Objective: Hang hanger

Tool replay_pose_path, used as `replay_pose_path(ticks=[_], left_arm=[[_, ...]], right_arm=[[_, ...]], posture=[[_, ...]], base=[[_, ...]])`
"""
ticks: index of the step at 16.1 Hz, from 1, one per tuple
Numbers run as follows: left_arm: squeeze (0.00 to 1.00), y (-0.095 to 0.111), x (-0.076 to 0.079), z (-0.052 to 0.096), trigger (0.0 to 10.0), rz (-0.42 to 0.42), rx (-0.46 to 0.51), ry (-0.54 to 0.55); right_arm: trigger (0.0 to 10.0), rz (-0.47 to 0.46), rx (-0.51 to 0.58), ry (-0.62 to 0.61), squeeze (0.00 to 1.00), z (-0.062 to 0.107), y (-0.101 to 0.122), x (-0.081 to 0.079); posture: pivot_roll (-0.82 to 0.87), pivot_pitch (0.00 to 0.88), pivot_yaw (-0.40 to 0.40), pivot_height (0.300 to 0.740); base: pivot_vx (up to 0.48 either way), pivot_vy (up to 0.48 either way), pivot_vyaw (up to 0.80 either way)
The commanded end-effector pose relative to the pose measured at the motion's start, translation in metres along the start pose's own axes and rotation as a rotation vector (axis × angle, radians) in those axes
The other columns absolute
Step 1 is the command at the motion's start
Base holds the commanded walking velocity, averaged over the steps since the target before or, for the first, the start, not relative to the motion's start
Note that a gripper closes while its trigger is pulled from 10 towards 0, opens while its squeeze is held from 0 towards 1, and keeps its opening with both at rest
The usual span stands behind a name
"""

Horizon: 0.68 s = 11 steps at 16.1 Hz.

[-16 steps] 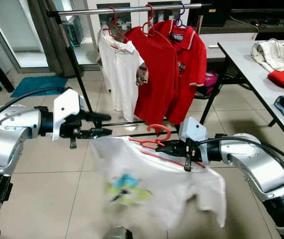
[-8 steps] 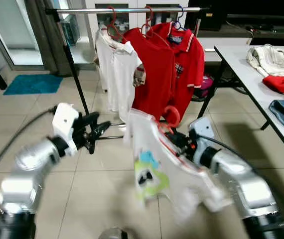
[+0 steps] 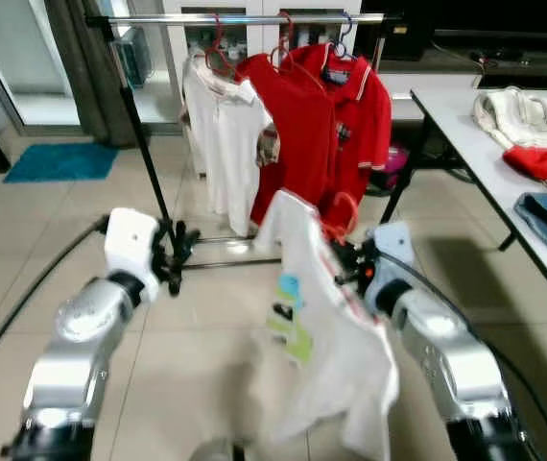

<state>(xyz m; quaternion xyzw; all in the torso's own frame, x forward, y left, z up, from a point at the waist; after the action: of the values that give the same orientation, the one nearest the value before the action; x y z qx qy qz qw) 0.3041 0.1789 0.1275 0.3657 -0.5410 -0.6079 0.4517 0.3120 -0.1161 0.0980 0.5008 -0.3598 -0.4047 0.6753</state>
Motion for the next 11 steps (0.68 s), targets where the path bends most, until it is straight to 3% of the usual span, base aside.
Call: replay_pose_path(ticks=[1, 3, 6, 9, 11], left_arm=[[0.00, -0.002, 0.003, 0.002, 10.0, -0.013, -0.017, -0.003], [0.00, -0.005, 0.009, 0.004, 10.0, -0.001, -0.027, 0.001], [0.00, -0.008, 0.009, 0.006, 10.0, -0.002, -0.037, 0.007], [0.00, -0.005, 0.008, 0.007, 10.0, 0.000, -0.034, 0.010], [0.00, -0.004, 0.009, 0.007, 10.0, 0.002, -0.033, 0.007]], right_arm=[[10.0, 0.007, 0.040, -0.009, 0.00, -0.003, 0.011, 0.000], [10.0, 0.001, 0.042, 0.013, 0.00, -0.005, 0.012, -0.005], [10.0, -0.043, 0.044, 0.032, 0.00, -0.006, 0.012, -0.008], [10.0, -0.016, 0.062, 0.047, 0.00, -0.007, 0.015, -0.011], [10.0, -0.042, 0.055, 0.043, 0.00, -0.006, 0.013, -0.011]], posture=[[0.01, 0.000, 0.015, 0.740], [0.02, 0.000, 0.006, 0.740], [0.02, 0.000, 0.004, 0.740], [0.03, 0.000, 0.010, 0.740], [0.03, 0.000, 0.010, 0.740]], base=[[0.000, 0.000, 0.80], [0.000, 0.000, 0.64], [0.160, 0.000, 0.00], [0.267, 0.000, 0.00], [0.309, 0.000, 0.61]])
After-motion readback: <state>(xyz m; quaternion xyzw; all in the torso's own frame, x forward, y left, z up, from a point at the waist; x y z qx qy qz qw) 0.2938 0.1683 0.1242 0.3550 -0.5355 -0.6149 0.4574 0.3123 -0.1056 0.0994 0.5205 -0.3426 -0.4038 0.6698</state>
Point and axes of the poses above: a point about 5 cm out from each wrist's last joint towards the gripper, its own z axis pointing back from the gripper into the wrist, its own y axis along the axis of the wrist's last joint, x = y × z, the point moved 3 cm from there along -z, pointing out of the wrist towards the gripper, and after that the axes turned 8 degrees about z, right-handed, at the moved point
